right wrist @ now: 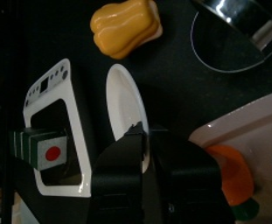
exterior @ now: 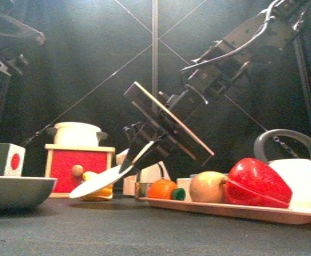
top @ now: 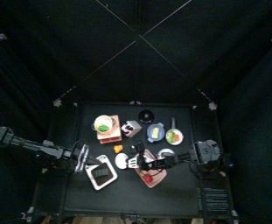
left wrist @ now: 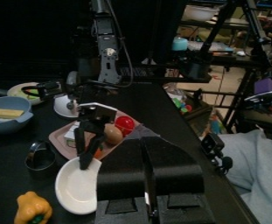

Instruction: Put small plate below drawer

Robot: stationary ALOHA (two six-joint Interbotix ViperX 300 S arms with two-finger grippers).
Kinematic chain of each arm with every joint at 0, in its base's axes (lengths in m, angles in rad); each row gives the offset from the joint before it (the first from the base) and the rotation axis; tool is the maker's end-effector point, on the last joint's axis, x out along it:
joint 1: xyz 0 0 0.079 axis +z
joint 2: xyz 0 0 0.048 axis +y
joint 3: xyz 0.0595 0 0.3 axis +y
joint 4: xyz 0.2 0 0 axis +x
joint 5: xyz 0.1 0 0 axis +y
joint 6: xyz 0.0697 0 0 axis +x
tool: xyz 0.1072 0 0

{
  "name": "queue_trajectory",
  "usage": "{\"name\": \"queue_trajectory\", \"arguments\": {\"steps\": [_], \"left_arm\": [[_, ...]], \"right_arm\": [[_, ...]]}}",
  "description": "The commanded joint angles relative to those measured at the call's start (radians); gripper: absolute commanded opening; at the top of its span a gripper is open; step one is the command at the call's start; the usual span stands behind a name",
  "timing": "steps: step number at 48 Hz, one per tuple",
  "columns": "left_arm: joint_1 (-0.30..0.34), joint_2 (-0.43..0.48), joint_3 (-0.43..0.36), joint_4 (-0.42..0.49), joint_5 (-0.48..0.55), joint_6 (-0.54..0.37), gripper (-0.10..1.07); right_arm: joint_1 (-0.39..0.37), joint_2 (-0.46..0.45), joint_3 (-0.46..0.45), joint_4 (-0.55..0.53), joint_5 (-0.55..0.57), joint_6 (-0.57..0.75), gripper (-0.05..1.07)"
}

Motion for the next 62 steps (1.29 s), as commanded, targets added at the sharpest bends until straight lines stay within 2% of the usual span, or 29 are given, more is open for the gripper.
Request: {"name": "queue_trajectory", "arguments": {"steps": [1,16,41,51,62], "left_arm": [[0.002,0.003,-0.012,0.0,-0.009,0.0,-0.02],[0.002,0.003,-0.011,0.0,-0.009,0.0,-0.02],[0.002,0.003,-0.009,0.0,-0.009,0.0,-0.02],[0.003,0.003,-0.011,0.0,-0.009,0.0,-0.02],[0.002,0.003,-0.011,0.0,-0.009,0.0,-0.02]], "right_arm": [[-0.02,-0.02,-0.031,-0.008,-0.002,-0.008,0.43],[-0.04,-0.011,-0.034,-0.005,-0.002,-0.008,0.45],[-0.038,-0.009,-0.038,0.003,0.028,-0.005,0.67],[-0.038,-0.009,-0.04,0.017,0.075,-0.014,0.8],[-0.038,-0.009,-0.041,0.025,0.08,-0.014,0.98]]}}
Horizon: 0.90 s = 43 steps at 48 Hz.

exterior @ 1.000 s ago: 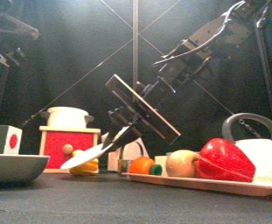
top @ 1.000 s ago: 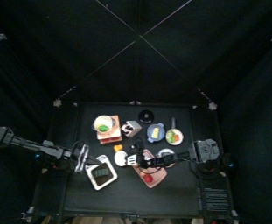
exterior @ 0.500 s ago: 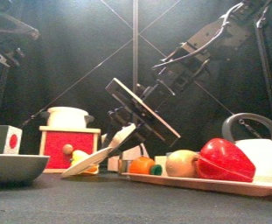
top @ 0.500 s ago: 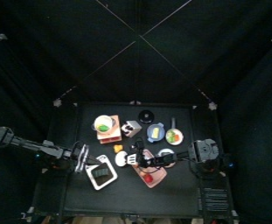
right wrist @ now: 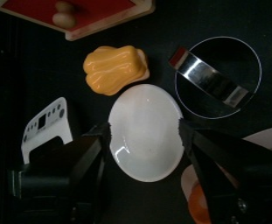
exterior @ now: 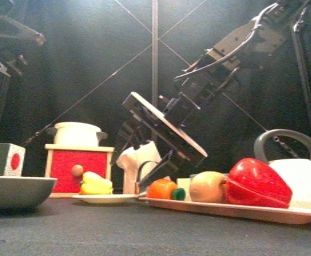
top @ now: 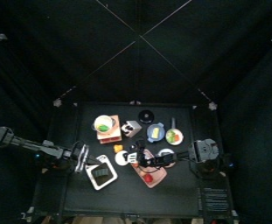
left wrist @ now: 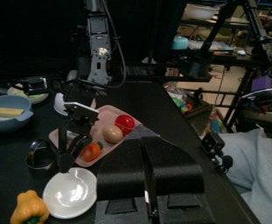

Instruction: Put small plate below drawer

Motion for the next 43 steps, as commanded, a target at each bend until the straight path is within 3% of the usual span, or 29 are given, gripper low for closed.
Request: {"name": "queue_trajectory", "arguments": {"steps": [1,43], "left_arm": [[0.002,0.003,-0.014,0.0,-0.009,0.0,-0.02],[0.002,0.003,-0.014,0.0,-0.009,0.0,-0.02]], "right_arm": [[-0.005,-0.021,-0.021,0.002,0.006,-0.002,0.99],[0.002,-0.038,-0.026,-0.032,-0.009,-0.005,1.02]]}}
